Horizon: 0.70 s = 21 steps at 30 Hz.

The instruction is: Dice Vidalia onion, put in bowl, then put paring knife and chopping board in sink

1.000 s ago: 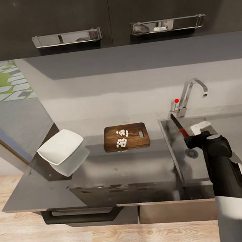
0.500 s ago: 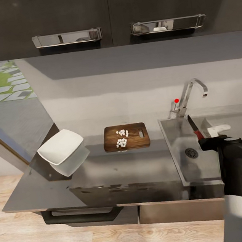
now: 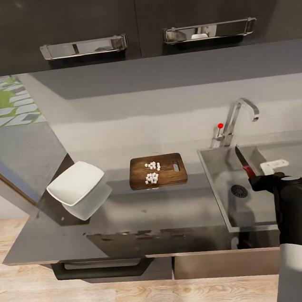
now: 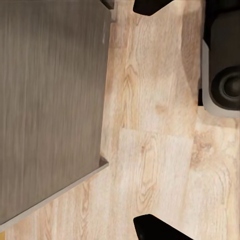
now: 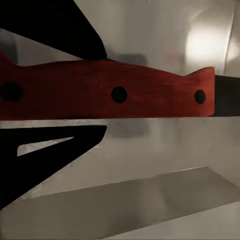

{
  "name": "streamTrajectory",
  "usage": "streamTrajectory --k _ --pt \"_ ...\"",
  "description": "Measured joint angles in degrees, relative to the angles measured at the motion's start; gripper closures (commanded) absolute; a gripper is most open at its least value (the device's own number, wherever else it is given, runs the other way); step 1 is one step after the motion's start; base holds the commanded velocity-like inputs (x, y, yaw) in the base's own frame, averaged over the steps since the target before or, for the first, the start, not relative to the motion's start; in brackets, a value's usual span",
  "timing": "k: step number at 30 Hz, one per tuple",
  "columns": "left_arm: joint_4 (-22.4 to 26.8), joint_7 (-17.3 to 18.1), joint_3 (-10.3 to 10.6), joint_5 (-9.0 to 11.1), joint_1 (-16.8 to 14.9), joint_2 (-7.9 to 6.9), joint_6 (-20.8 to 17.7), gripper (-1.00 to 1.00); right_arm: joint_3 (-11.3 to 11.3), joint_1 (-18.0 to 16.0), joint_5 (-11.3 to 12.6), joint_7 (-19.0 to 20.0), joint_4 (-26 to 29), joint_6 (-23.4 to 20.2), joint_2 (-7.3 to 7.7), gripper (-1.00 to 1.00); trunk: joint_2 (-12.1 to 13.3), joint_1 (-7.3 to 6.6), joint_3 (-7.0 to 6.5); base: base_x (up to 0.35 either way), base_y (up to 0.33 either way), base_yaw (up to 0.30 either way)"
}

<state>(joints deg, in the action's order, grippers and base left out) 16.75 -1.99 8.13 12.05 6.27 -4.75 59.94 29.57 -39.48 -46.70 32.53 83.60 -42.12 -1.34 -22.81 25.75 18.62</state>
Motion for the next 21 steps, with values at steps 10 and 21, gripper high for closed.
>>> streamTrajectory --k 10,21 --pt "-2.6 0.0 -0.3 0.0 0.0 0.07 0.0 -1.0 0.1 0.0 3.7 -0.3 -10.7 1.7 -0.07 1.0 0.0 0.0 0.0 0.0 0.0 0.0" --pt "-2.8 0.0 -0.3 0.0 0.0 0.67 0.0 -1.0 5.2 0.0 6.5 -1.6 -11.8 2.4 1.01 1.0 0.0 0.0 0.0 0.0 0.0 0.0"
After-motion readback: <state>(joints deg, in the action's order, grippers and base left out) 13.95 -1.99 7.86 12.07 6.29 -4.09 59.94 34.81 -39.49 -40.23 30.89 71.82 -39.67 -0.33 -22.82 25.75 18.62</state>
